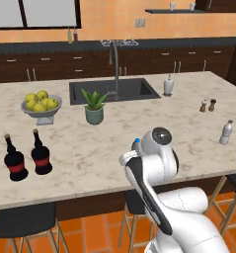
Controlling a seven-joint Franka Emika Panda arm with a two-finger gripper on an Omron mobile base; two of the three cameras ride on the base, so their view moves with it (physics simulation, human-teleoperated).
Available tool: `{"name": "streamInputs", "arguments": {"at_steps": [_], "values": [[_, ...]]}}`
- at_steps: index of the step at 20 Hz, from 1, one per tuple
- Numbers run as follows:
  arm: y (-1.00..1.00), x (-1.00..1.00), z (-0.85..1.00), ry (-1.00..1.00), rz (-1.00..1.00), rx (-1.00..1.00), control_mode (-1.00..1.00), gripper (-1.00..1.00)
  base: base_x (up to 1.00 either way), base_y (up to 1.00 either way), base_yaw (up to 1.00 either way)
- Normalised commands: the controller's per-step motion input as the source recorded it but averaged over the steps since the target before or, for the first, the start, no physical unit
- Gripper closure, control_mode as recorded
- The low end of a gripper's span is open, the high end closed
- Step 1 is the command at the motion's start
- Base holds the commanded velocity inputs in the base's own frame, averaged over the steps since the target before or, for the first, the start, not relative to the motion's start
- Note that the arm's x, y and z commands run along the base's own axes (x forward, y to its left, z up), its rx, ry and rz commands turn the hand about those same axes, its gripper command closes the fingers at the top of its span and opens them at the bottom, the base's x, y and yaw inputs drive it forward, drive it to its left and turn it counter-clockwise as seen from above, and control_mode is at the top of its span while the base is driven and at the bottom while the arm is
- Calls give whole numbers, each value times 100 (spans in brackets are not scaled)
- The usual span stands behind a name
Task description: Move the plastic bottles in the middle to the plastics group, and the glass bottles in the middle to the glass group.
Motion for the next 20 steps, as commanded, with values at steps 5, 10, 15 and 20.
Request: {"name": "streamInputs", "arguments": {"at_steps": [5, 10, 15, 20], "values": [[100, 30, 41, 2, 2, 0, -100, 100, 0, 0, 0], [94, 37, 11, 9, 11, 0, -100, 100, 0, 0, 0], [75, 59, 1, 14, 17, 0, -100, 100, 0, 0, 0], [67, 26, 0, 21, 10, 0, -100, 100, 0, 0, 0]]}}
